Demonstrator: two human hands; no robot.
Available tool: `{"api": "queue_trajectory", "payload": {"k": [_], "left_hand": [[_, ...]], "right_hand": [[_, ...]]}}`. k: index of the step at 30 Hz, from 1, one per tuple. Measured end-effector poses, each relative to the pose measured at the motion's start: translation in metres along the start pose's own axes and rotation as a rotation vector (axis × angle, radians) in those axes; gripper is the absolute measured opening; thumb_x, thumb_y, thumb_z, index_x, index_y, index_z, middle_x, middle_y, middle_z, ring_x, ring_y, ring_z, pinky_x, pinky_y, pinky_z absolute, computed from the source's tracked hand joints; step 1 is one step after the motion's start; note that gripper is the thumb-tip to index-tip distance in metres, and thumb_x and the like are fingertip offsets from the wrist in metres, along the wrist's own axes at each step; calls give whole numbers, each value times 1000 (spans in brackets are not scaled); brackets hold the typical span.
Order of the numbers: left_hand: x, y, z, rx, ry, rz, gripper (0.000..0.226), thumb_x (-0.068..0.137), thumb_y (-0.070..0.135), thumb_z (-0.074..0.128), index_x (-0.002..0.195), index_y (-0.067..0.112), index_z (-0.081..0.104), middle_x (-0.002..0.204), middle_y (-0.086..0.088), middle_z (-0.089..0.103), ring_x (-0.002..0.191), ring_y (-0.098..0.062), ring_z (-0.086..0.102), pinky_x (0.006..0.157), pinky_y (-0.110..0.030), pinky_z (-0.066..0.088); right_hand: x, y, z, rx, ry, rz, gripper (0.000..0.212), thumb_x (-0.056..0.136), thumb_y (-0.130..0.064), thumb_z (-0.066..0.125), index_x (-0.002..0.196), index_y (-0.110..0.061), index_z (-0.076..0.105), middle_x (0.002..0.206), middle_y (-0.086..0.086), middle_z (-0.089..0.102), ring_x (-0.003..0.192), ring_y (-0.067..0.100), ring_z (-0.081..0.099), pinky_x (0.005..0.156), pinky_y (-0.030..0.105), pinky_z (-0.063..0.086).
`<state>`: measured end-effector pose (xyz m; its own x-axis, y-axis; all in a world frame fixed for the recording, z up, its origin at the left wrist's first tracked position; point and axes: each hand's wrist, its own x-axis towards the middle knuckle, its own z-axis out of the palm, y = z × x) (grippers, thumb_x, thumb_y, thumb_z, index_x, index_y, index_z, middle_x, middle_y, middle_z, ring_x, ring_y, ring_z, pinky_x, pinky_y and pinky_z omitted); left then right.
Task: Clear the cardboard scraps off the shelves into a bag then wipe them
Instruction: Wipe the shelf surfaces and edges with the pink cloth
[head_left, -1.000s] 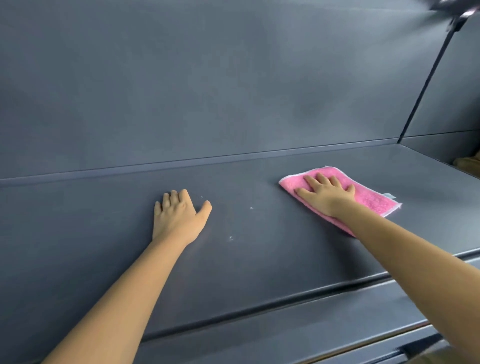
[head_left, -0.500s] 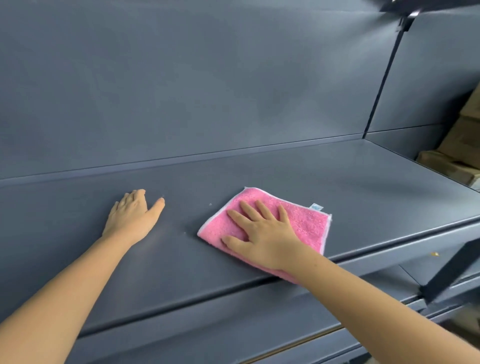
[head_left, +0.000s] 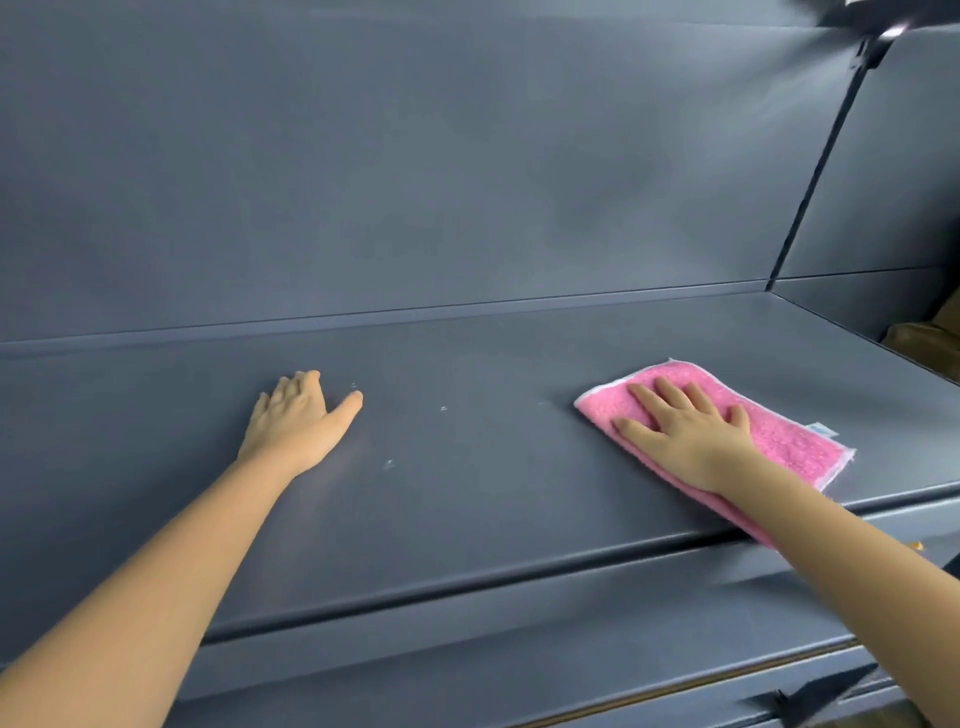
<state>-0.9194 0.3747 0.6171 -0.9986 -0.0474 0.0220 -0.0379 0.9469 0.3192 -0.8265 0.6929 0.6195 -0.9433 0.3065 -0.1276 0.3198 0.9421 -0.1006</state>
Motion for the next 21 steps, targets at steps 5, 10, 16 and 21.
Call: {"api": "queue_trajectory", "payload": {"k": [5,10,16,21], "left_hand": [[3,-4,3,-5,2,20,66,95,49,32,145,7,25,155,-9,26,145,-22,18,119,-37,12],[8,-6,-1,-39,0,27,63,95,47,33,145,8,27,152,-8,31,143,-24,24,116,-37,16],[25,-18,-21,-28,-40,78,60,96,45,32,144,10,27,150,-9,34,137,-28,31,106,-39,28],[43,-38,-24,-4,-34,74,59,96,44,34,142,7,30,148,-12,36,136,-28,32,107,-36,27]], "right_hand": [[21,-63,3,-2,3,-68,65,93,-61,21,150,-33,9,160,-5,1,147,25,0,114,59,4],[2,-150,17,2,1,-300,68,92,-60,21,151,-28,10,160,-1,1,147,27,-2,113,62,-1],[-48,-167,29,-17,-34,-483,73,86,-69,14,150,-36,4,160,-6,-7,147,20,-11,113,54,-11],[-61,-145,23,-28,-72,-450,98,53,-75,-7,146,-47,-1,157,-16,-11,146,11,-13,116,46,-10]]}}
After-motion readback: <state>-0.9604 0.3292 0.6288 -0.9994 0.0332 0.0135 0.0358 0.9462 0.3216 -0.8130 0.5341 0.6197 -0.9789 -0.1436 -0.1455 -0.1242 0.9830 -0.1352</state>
